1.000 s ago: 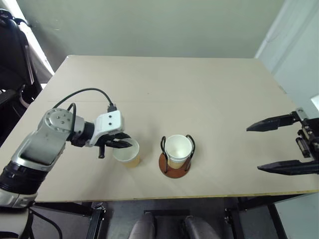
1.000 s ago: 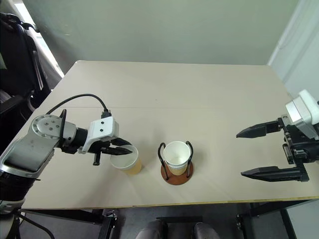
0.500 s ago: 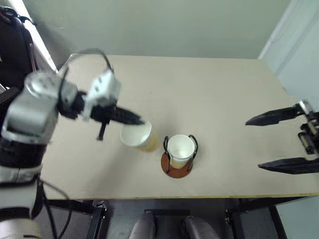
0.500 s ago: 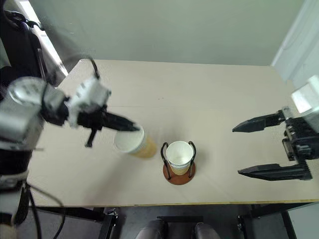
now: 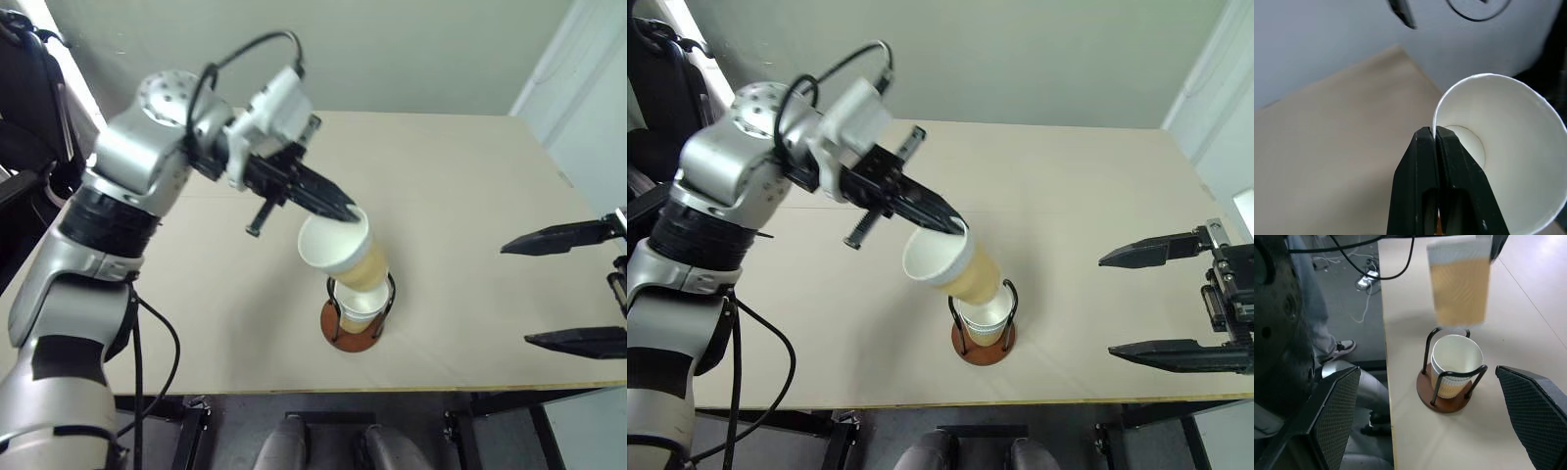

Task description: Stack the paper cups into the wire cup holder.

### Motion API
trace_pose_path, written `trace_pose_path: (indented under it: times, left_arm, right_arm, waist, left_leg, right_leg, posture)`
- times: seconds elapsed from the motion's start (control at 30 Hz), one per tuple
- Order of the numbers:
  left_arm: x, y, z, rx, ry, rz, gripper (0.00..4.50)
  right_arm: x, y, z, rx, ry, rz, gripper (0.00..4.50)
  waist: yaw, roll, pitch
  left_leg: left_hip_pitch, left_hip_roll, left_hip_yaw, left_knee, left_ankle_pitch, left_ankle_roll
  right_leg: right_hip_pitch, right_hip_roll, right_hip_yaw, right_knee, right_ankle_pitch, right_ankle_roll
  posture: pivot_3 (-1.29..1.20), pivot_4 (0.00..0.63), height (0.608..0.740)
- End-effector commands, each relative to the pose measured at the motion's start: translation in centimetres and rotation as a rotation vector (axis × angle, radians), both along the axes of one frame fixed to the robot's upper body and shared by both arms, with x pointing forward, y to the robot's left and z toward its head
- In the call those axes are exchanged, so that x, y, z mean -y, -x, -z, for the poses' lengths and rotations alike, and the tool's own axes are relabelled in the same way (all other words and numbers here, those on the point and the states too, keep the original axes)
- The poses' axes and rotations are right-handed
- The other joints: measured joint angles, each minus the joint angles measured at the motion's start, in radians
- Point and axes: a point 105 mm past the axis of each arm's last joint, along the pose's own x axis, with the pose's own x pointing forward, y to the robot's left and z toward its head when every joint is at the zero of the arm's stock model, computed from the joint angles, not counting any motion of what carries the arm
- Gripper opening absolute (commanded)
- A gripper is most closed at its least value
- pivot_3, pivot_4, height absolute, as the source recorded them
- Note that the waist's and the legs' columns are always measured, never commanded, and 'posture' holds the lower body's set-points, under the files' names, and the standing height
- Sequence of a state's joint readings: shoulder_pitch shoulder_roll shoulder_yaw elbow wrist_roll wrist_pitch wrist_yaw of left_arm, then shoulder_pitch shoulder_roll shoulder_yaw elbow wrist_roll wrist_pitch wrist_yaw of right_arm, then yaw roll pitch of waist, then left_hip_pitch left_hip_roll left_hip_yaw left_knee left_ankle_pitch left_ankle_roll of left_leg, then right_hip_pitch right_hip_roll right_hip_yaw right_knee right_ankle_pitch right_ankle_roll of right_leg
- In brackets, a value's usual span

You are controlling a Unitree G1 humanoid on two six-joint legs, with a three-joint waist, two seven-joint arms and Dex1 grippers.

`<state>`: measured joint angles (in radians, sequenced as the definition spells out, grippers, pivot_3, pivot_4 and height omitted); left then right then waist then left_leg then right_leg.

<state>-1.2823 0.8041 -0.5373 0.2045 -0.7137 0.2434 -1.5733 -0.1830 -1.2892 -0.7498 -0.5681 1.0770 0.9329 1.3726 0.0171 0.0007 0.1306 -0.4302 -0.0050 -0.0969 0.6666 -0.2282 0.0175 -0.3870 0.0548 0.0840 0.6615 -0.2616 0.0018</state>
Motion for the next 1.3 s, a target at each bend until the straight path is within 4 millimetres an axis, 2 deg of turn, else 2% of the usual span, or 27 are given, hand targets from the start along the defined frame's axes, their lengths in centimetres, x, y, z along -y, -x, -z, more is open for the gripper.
trace_pose_path:
  times: [0.03, 0.53, 0.63, 0.77, 1.03, 1.07, 1.1, 1.13, 1.2, 1.3]
  left_arm:
    - [0.3, -0.1, 0.2, 0.088, -0.07, 0.056, 0.04]
    - [1.7, -1.2, 3.3, 0.153, -0.172, 0.095, 0.04]
    - [2.2, -1.5, 3.4, 0.132, -0.172, 0.077, 0.04]
    - [2.4, -1.7, 3.4, 0.113, -0.169, 0.061, 0.83]
    - [2.4, -2.1, 3.0, 0.111, -0.138, 0.028, 3.6]
    - [2.3, -2.2, 2.8, 0.113, -0.131, 0.021, 4.06]
    - [2.2, -2.3, 2.4, 0.112, -0.111, 0.01, 4.29]
    - [2.1, -2.4, 2.0, 0.119, -0.083, -0.002, 4.45]
    - [1.3, -3.0, 0.8, 0.088, -0.013, -0.083, 4.45]
    - [-1.2, -3.5, 0.3, 0.008, 0.045, -0.207, 4.45]
  right_arm:
    - [0.1, 0.6, -0.5, 0.05, 0.004, 0.02, 4.5]
    - [-0.2, 1.3, 0.0, 0.049, 0.021, 0.051, 4.5]
    - [-0.2, 1.3, 0.1, 0.049, 0.024, 0.055, 4.5]
    - [-0.2, 1.2, 0.3, 0.048, 0.026, 0.055, 4.5]
    - [-0.3, 0.7, 0.7, 0.045, 0.034, 0.053, 4.5]
    - [-0.3, 0.6, 0.7, 0.046, 0.034, 0.051, 4.5]
    - [-0.2, 0.5, 0.7, 0.047, 0.035, 0.051, 4.5]
    - [-0.1, 0.3, 0.7, 0.047, 0.035, 0.052, 4.5]
    - [0.3, -0.2, 0.9, 0.037, 0.037, 0.064, 4.5]
    - [1.3, -1.4, 1.8, 0.009, 0.06, 0.109, 4.5]
  waist:
    - [0.0, 0.0, 0.0]
    - [0.004, 0.0, 0.0]
    - [0.004, 0.0, 0.0]
    - [0.004, 0.0, 0.0]
    - [0.006, 0.0, 0.0]
    - [0.006, 0.0, 0.0]
    - [0.006, 0.0, 0.0]
    - [0.005, 0.0, 0.0]
    - [0.005, 0.0, 0.0]
    - [0.004, 0.001, 0.0]
  left_leg:
    - [0.0, 0.0, 0.0, 0.001, 0.0, 0.0]
    - [-0.002, -0.002, 0.0, 0.002, -0.001, 0.001]
    - [-0.003, -0.002, 0.0, 0.003, -0.001, 0.002]
    - [-0.005, -0.002, 0.0, 0.006, -0.001, 0.003]
    - [-0.005, -0.002, 0.0, 0.009, -0.002, 0.004]
    - [-0.005, -0.002, 0.0, 0.01, -0.003, 0.005]
    - [-0.005, -0.002, 0.0, 0.011, -0.003, 0.005]
    - [-0.006, -0.002, 0.0, 0.012, -0.003, 0.006]
    - [-0.006, -0.002, 0.0, 0.013, -0.004, 0.007]
    - [-0.005, -0.002, 0.001, 0.014, -0.004, 0.007]
  right_leg:
    - [0.0, 0.0, 0.0, 0.0, 0.0, 0.0]
    - [0.0, -0.001, 0.0, 0.0, 0.0, 0.004]
    - [-0.001, -0.001, 0.0, 0.0, 0.0, 0.005]
    - [-0.001, -0.001, 0.0, 0.0, 0.0, 0.006]
    - [0.0, -0.001, 0.0, 0.0, 0.001, 0.007]
    - [0.0, -0.001, 0.0, 0.0, 0.001, 0.007]
    - [0.0, -0.001, 0.0, 0.0, 0.001, 0.008]
    - [0.0, -0.001, 0.0, 0.0, 0.001, 0.008]
    - [0.0, -0.001, 0.0, 0.0, 0.001, 0.008]
    - [0.001, -0.001, 0.0, 0.0, 0.002, 0.009]
  posture:
    - [0.0, 0.15, 0.74]
    - [0.0, 0.15, 0.74]
    - [0.0, 0.15, 0.74]
    - [0.0, 0.15, 0.74]
    - [0.0, 0.15, 0.74]
    - [0.0, 0.15, 0.74]
    - [0.0, 0.15, 0.74]
    - [0.0, 0.15, 0.74]
    - [0.0, 0.15, 0.74]
    - [0.0, 0.15, 0.74]
